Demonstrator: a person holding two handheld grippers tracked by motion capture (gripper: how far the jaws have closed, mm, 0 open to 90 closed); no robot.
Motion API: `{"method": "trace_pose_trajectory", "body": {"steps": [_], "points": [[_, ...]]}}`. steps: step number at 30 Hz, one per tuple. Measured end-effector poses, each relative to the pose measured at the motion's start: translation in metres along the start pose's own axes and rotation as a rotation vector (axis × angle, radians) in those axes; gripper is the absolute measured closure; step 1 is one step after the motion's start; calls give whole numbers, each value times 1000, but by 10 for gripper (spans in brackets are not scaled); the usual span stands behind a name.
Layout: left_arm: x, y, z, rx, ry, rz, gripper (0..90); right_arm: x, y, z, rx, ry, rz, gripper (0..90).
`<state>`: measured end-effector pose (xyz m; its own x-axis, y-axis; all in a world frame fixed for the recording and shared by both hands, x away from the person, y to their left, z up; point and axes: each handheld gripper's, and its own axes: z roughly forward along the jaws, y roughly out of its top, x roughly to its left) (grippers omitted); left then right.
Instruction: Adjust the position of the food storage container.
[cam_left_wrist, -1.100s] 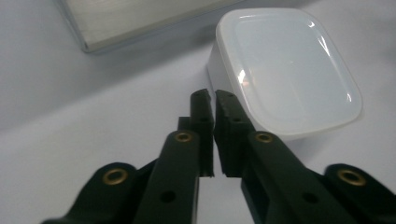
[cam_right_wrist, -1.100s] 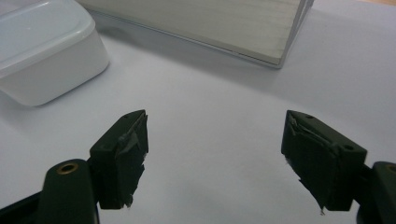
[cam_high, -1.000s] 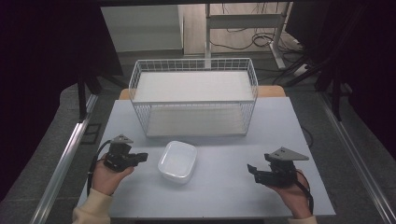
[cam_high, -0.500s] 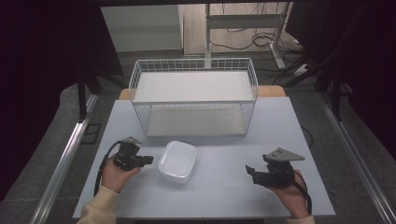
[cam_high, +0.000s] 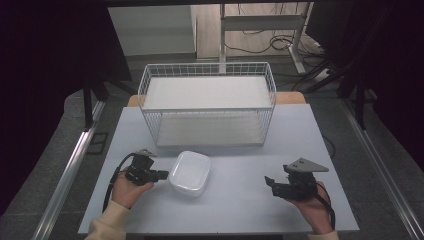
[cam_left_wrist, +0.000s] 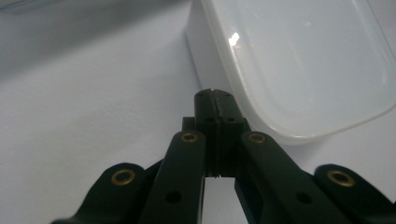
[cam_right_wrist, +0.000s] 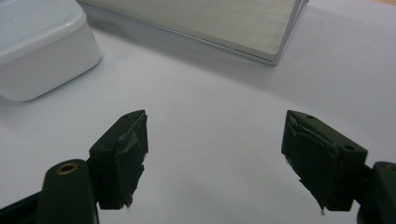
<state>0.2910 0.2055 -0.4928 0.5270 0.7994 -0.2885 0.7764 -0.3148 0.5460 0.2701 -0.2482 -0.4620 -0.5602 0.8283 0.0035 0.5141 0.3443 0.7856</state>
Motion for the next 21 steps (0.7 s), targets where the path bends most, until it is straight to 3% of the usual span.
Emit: {"method": "trace_pose_trajectory", "body": {"steps": [7, 21], "points": [[-4, -1, 1, 12, 10, 14, 900, 0, 0, 0, 1, -2, 1, 229], [-25, 1, 11, 35, -45, 61, 900, 0, 0, 1, 6, 1, -2, 229]]}}
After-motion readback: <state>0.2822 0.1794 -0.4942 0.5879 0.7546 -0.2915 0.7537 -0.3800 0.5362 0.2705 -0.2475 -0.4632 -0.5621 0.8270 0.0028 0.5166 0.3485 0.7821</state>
